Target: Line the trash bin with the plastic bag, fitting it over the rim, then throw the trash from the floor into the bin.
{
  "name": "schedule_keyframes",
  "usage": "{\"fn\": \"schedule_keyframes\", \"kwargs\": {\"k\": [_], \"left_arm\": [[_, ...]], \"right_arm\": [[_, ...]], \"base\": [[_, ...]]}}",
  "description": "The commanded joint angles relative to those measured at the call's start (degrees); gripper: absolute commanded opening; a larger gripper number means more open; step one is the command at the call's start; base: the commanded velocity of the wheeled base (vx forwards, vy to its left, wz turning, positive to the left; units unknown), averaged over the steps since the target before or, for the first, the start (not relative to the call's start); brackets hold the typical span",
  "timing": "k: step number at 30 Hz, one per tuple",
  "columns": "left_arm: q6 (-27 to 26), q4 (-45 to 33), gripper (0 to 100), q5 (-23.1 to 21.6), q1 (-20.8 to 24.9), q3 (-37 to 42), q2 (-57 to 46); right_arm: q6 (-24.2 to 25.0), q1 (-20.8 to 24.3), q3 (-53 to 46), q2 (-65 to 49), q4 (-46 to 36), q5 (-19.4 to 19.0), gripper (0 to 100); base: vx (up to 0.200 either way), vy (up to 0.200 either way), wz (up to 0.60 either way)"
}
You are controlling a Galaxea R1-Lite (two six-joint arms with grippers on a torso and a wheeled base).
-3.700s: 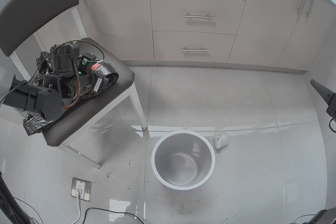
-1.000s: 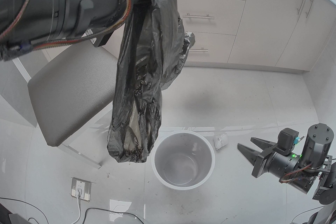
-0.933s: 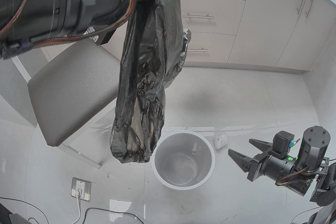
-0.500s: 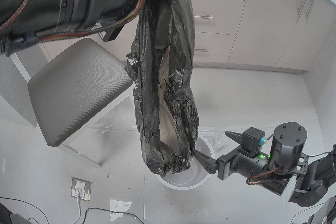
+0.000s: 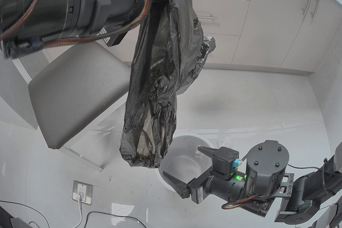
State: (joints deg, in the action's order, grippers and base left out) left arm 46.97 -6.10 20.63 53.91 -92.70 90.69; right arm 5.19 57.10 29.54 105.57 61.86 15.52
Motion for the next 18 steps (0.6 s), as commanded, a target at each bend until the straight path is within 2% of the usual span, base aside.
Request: {"fn": "schedule_keyframes", "kwargs": {"k": [1, 6, 8, 11, 13, 18], "left_arm": [[0.05, 0.03, 0, 0.03, -0.12, 0.06, 0.19], [0.14, 0.12, 0, -0.06, -0.12, 0.68, 0.11], [0.14, 0.21, 0, -0.06, -0.03, 0.76, 0.11], [0.14, 0.21, 0, -0.06, -0.03, 0.94, 0.11], [0.23, 0.21, 0, -0.06, -0.03, 1.03, 0.11], [0.31, 0.12, 0, -0.06, -0.03, 1.03, -0.16]], "right_arm": [[0.08, 1.96, -1.15, 0.43, 0.11, 0.13, 100], [0.26, 1.35, 1.66, 2.45, 0.46, 3.29, 100], [0.34, 1.35, 2.1, 2.71, 0.46, 3.47, 100], [1.05, 0.47, 8.08, 7.46, 1.25, 8.39, 100], [0.87, 0.47, 9.49, 9.57, 3.01, 9.88, 100], [0.52, 0.38, 11.68, 14.14, 6.44, 11.46, 100]], "base": [[0.0, 0.0, 0.0], [0.0, 0.0, 0.0], [0.0, 0.0, 0.0], [0.0, 0.0, 0.0], [0.0, 0.0, 0.0], [0.0, 0.0, 0.0]]}}
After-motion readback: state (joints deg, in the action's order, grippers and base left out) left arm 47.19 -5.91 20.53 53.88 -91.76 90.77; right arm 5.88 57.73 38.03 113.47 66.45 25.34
